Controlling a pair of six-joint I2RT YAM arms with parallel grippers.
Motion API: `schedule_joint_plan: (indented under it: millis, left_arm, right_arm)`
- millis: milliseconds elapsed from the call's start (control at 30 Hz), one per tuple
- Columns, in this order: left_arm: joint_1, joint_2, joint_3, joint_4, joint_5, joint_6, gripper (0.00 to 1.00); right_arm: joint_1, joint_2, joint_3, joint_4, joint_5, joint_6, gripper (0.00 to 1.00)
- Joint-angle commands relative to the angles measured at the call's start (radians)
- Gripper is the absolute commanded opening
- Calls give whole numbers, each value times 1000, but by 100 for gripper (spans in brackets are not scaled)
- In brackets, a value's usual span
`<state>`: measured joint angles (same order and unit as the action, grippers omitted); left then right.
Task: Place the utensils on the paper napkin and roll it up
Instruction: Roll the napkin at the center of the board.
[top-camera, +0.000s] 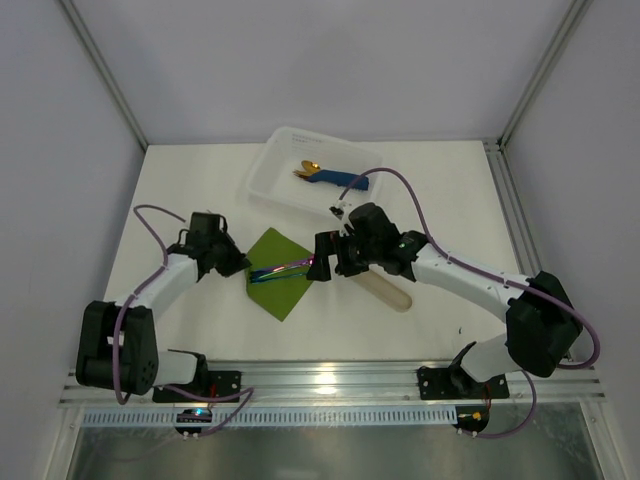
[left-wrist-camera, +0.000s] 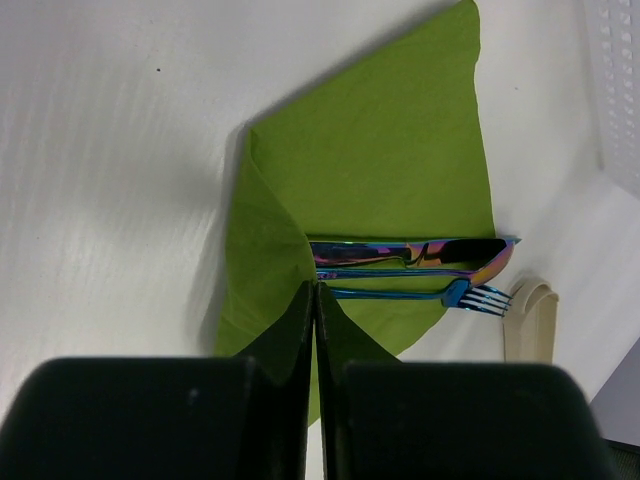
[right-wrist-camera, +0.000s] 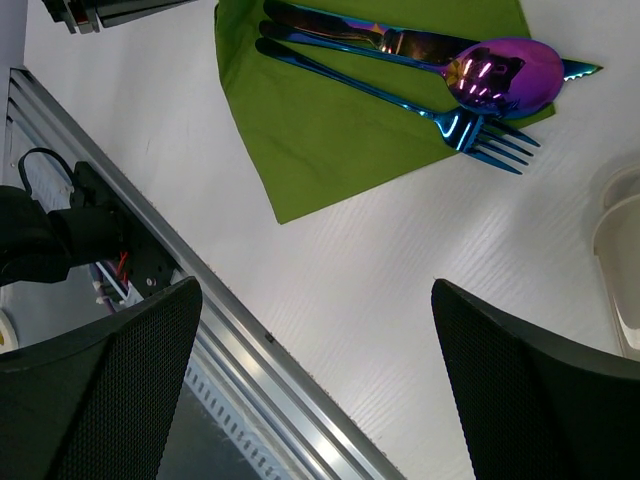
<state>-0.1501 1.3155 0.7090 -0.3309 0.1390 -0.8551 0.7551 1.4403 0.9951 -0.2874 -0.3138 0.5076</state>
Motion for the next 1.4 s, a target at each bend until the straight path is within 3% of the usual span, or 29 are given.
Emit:
schedule_joint_plan:
  millis: [0, 467, 567, 667, 800, 833, 933, 1367]
  left_arm:
    - [-20, 28, 47, 41, 21, 16, 0]
    - [-97, 100, 78, 62, -2, -15, 0]
    - [-105, 113, 79, 64, -13, -21, 0]
    - [-108, 126, 81, 69, -15, -24, 0]
    - [-114, 140, 83, 73, -18, -25, 0]
    - [-115, 143, 83, 73, -18, -25, 0]
    - [-118, 145, 80, 75, -16, -25, 0]
    - [-120, 180, 106, 52, -9, -10, 0]
  right_arm:
    - [-5, 2, 45, 42, -7, 11, 99]
    - [-5, 49, 60, 47, -57, -6, 98]
    - [-5, 43, 48, 74, -79, 5, 94]
    - [-5, 43, 39, 103, -96, 19, 85]
    - [-5, 72, 37, 152, -140, 43, 61]
    - [-5, 80, 36, 166, -159, 51, 40]
    - [-5, 121, 27, 246, -203, 95, 7]
    - [-2, 319, 31, 580, -289, 273, 4]
